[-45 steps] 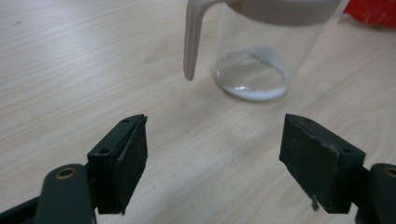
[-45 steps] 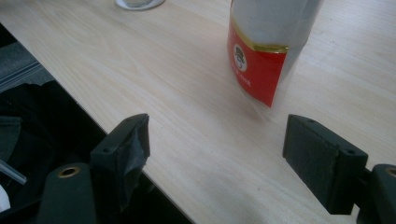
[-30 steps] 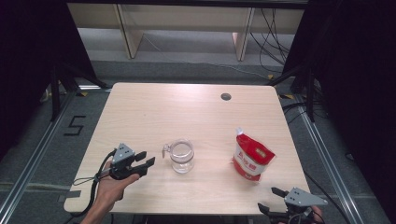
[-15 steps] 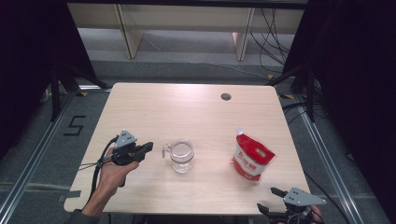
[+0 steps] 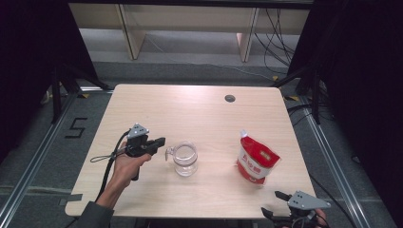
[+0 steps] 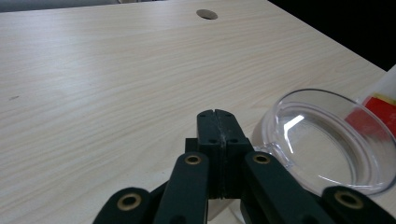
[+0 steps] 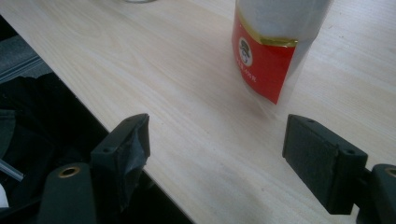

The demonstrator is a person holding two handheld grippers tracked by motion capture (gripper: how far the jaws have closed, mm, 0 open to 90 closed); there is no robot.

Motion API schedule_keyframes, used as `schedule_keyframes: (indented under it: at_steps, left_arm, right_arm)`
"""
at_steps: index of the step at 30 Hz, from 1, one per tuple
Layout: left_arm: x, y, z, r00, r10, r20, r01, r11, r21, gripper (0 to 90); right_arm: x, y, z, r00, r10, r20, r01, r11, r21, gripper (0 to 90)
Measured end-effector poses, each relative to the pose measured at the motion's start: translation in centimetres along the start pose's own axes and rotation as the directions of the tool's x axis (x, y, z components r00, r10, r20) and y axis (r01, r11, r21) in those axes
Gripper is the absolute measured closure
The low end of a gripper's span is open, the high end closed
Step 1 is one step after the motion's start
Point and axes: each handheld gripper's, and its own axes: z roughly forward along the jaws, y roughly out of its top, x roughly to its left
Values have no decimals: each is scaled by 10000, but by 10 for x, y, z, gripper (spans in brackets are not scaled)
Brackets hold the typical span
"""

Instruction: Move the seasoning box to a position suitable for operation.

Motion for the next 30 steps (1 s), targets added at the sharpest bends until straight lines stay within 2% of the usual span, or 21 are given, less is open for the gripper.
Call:
schedule_keyframes:
  at_steps: [1,4,7,9,11,14,16,17,18,19,20,21,22,24,25,28,29,30]
  left_arm:
    - [0,0,1,10000,-4,17,4,10000,3,894]
    - [1,1,2,10000,-68,-2,68,10000,14,893]
    - [1,2,9,9997,189,-159,-187,9998,113,894]
    - [1,2,14,9999,105,30,-106,9995,284,893]
    - [0,1,18,9995,300,42,-301,9986,443,893]
    - [-1,-1,21,9992,406,35,-407,9968,682,893]
    - [0,-1,21,9988,486,33,-487,9960,753,892]
    - [1,-2,20,9983,581,54,-583,9948,836,892]
    - [1,-2,21,9988,485,90,-491,9954,817,892]
    - [1,-3,21,9987,503,44,-505,9949,870,892]
    - [1,-3,21,9984,573,16,-572,9945,880,892]
    - [2,-3,19,9969,781,54,-783,9908,1103,892]
    - [2,-4,19,9974,713,24,-712,9917,1068,892]
    - [0,-5,17,9971,759,-20,-751,9902,1180,892]
    - [0,-5,16,9960,897,33,-894,9872,1317,892]
    - [0,-8,15,9955,948,82,-950,9854,1410,891]
    - [-1,-9,15,9949,1009,62,-1008,9843,1452,890]
    - [-4,-13,14,9962,853,164,-868,9867,1377,891]
  right_arm:
    - [0,0,2,9997,40,-246,-39,10000,48,239]
    - [1,0,2,9996,91,-260,-91,10000,25,239]
    - [1,1,3,9998,36,-192,-34,9999,107,241]
    - [2,1,2,9999,102,-135,-100,9998,171,241]
    - [4,0,1,9991,378,-192,-373,9989,275,241]
    - [4,0,2,9987,382,-326,-373,9989,279,241]
    - [3,0,1,9997,224,-131,-221,9995,220,241]
    - [4,0,1,9989,426,-196,-419,9985,351,241]
    - [2,0,3,9998,94,-196,-91,9999,140,241]
    - [2,0,3,9999,-38,-140,41,9999,160,241]
    - [4,0,2,9997,189,-178,-185,9996,207,242]
    - [4,0,2,9997,177,-175,-173,9997,193,243]
    - [2,0,3,9999,-87,-122,89,9999,131,243]
    - [1,0,3,9999,-97,-114,99,9998,182,243]
    - [3,0,2,9998,149,-147,-146,9996,243,243]
    - [3,-1,2,9993,290,-235,-285,9994,220,243]
    - [0,0,3,9999,1,-107,2,9998,200,242]
    - [0,0,3,9999,10,-123,-8,9998,215,242]
